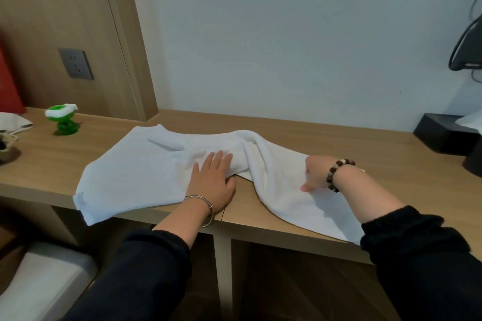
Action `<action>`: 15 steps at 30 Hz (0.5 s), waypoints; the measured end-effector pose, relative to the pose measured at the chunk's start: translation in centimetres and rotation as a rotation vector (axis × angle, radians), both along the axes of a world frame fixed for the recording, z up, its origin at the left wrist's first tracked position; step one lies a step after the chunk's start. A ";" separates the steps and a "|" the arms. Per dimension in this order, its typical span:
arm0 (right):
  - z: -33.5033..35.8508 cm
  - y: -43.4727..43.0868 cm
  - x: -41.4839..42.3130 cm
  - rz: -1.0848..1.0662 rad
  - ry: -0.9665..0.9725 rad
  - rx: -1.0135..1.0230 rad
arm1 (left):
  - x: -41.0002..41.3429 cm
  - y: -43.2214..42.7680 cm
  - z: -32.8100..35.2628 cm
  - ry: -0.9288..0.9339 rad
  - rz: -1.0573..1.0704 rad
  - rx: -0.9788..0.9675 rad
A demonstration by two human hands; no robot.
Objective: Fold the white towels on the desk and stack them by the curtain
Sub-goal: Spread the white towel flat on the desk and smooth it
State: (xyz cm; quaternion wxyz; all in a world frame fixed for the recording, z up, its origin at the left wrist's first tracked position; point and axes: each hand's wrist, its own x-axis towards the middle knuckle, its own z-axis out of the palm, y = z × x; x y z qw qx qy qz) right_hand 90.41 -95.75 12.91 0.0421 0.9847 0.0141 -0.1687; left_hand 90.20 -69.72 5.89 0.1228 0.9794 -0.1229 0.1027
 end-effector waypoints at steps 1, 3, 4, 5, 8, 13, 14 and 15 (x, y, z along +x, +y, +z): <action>-0.2 0.0 0.3 -0.006 -0.001 0.011 | 0.1 0.0 0.0 0.028 -0.001 -0.025; -0.4 0.1 0.9 0.000 -0.056 0.015 | 0.1 0.0 0.1 0.055 0.018 -0.059; -0.3 0.2 1.1 -0.008 -0.071 0.016 | 0.1 0.0 0.1 0.060 0.027 -0.059; -0.2 0.4 1.4 -0.028 -0.075 0.016 | 0.1 0.0 0.1 0.065 0.033 -0.057; 0.4 0.9 1.8 -0.071 -0.160 -0.021 | 0.1 0.0 0.2 0.083 0.039 -0.056; 1.9 1.6 3.0 -0.146 -0.632 -0.078 | 0.1 -0.1 0.3 0.072 0.041 -0.057; 2.3 1.5 3.3 -0.123 -0.767 -0.061 | 0.1 -0.1 0.3 0.069 0.042 -0.059; 2.5 1.4 3.5 -0.075 -0.900 -0.038 | 0.1 0.0 0.3 0.065 0.042 -0.060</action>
